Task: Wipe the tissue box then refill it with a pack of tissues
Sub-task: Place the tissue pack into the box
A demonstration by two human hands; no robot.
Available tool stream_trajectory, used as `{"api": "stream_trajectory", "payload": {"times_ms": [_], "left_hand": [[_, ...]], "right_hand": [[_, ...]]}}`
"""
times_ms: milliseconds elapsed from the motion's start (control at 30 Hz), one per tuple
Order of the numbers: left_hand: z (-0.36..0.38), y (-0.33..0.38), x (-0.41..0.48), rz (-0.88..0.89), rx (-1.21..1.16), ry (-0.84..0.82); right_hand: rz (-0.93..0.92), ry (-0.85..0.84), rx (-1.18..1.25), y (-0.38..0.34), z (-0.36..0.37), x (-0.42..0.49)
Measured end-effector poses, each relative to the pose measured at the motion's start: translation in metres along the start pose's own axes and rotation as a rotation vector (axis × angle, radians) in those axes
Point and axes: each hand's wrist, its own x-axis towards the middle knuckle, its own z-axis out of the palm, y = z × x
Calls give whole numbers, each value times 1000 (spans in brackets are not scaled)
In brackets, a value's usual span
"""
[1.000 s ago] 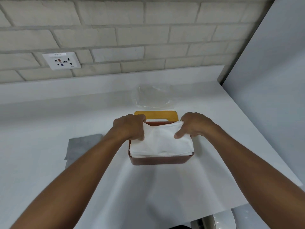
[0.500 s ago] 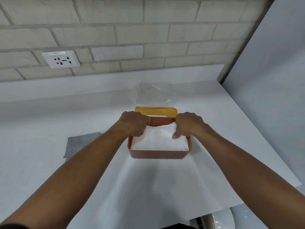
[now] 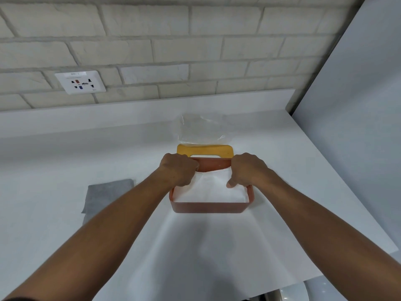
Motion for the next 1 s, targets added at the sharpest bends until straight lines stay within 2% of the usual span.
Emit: {"api": "stream_trajectory", "payload": {"times_ms": [167, 300, 333, 467, 533, 700, 800, 900, 1000], "left_hand": [[0, 17, -5, -100, 179, 128], [-6, 31, -14, -153, 200, 250], [-7, 32, -13, -126, 191, 243], [5, 29, -1, -48, 23, 93], [14, 25, 5, -46, -41, 109], [26, 20, 11, 45, 27, 112], [26, 20, 9, 57, 30, 172], [32, 15, 12, 205, 11, 274], [36, 7, 15, 330, -108, 197]], "right_hand": [[29, 203, -123, -5, -2, -15], [18, 387, -199, -9, -2, -21], [-22, 359, -170, -10, -2, -21], [-146, 27, -62, -18, 10, -20], [-175, 37, -85, -18, 24, -16], [-235, 57, 52, -13, 36, -12], [-260, 89, -35, -8, 39, -9], [-309, 162, -122, -9, 38, -6], [-357, 136, -166, -8, 39, -2]]}}
